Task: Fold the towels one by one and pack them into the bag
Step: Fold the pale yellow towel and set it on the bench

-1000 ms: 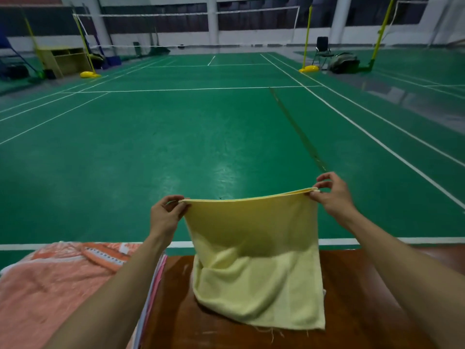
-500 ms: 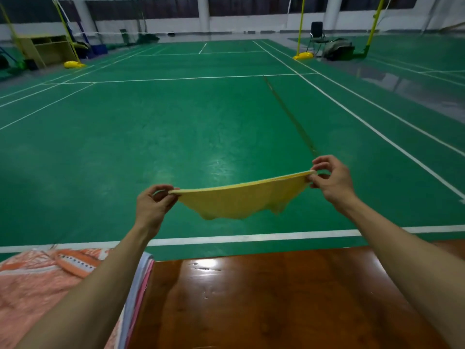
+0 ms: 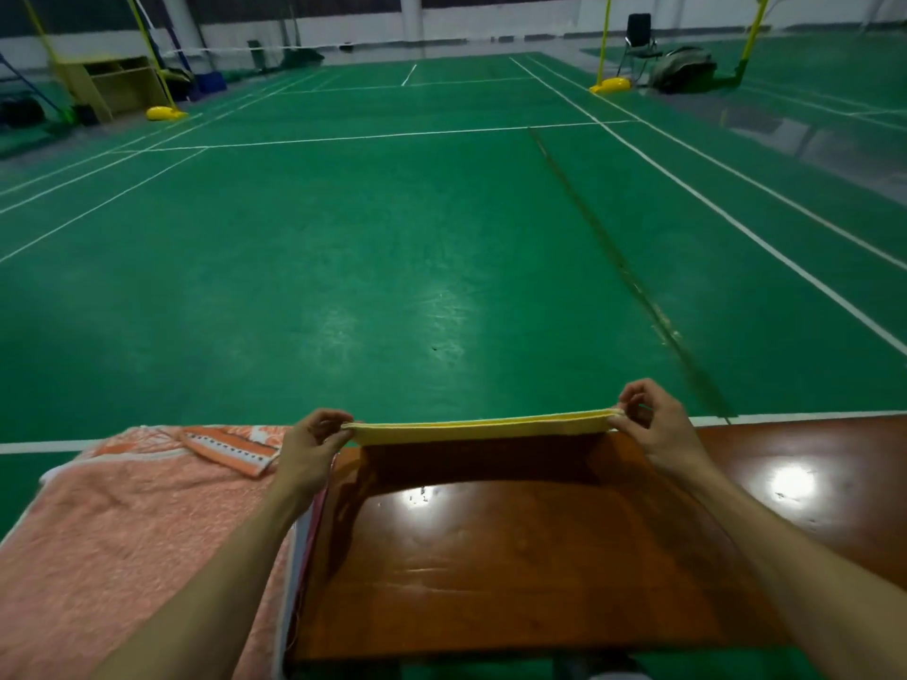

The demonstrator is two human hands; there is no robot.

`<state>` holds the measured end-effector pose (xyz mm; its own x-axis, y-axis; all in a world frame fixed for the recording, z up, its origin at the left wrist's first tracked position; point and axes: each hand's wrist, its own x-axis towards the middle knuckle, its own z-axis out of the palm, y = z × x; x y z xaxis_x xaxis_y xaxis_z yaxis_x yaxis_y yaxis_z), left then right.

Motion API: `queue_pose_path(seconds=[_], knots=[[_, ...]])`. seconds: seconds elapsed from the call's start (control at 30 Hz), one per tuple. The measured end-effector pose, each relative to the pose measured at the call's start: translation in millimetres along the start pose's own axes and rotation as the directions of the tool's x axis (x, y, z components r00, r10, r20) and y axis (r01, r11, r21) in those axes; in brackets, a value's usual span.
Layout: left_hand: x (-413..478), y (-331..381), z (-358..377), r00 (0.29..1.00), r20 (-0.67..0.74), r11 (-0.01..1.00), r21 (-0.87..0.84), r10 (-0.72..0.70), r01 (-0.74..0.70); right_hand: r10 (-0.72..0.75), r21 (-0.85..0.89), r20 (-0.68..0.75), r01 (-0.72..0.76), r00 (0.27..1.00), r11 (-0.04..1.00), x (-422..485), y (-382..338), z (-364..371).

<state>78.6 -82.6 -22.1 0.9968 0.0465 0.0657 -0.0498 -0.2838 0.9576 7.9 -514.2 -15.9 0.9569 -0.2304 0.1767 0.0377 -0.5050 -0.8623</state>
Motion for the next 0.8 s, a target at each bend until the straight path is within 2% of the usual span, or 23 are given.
queue_pose_path(seconds=[0.17, 0.47, 0.6, 0.8], knots=[[-36, 2, -17, 0.999, 0.031, 0.999, 0.03, -0.012, 0.011, 0.011, 0.054, -0.007, -0.01, 1.0, 0.998, -36, -8, -3], [-91, 15, -29, 0.995, 0.072, 0.988, 0.128, 0.073, -0.082, 0.023, 0.037, 0.0, -0.023, 1.0, 0.999, -92, -17, -16], [-112, 14, -34, 0.989, 0.108, 0.974, 0.191, 0.104, -0.124, -0.014, 0.017, -0.034, 0.015, 0.999, 1.0, -116, -23, -18], [-136, 16, -37, 0.985, 0.13, 0.983, 0.127, 0.114, -0.13, -0.139, -0.081, -0.07, 0.133, 0.988, 0.988, -143, -32, -22]])
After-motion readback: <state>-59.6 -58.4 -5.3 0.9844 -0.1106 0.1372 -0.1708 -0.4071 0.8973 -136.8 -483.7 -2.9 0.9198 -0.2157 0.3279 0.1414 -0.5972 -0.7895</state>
